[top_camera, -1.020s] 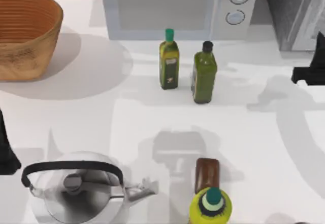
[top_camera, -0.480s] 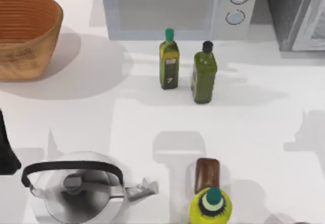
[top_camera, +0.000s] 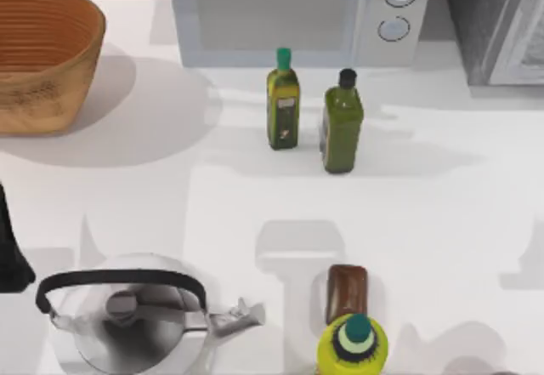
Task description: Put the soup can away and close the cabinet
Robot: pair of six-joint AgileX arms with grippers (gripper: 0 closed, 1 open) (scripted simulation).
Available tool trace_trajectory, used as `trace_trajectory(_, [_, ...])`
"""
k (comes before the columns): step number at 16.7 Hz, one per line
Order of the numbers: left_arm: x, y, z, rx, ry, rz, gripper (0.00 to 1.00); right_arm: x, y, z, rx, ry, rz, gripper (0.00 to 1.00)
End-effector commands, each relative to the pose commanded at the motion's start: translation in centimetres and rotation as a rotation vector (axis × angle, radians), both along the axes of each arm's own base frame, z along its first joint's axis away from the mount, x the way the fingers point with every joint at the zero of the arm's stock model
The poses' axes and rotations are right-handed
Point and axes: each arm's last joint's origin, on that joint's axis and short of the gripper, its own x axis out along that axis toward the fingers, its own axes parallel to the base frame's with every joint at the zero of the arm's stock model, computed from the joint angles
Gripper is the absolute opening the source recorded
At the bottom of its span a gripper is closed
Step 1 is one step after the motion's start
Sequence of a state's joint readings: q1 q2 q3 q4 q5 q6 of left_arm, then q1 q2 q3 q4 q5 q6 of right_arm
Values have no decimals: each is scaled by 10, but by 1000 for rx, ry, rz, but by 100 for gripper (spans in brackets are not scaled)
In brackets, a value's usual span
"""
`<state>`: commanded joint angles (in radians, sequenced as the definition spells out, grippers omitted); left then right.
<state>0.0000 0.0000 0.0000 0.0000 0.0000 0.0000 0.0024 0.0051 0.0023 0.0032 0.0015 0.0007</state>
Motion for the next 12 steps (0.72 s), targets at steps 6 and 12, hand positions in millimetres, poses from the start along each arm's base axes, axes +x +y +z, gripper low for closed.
trace_trajectory(6, [0,0,0,0,0,0,100,0,0,0,2,1,1,0])
trace_trajectory(12, [0,0,0,0,0,0,100,0,3,57,5,-7,7,0])
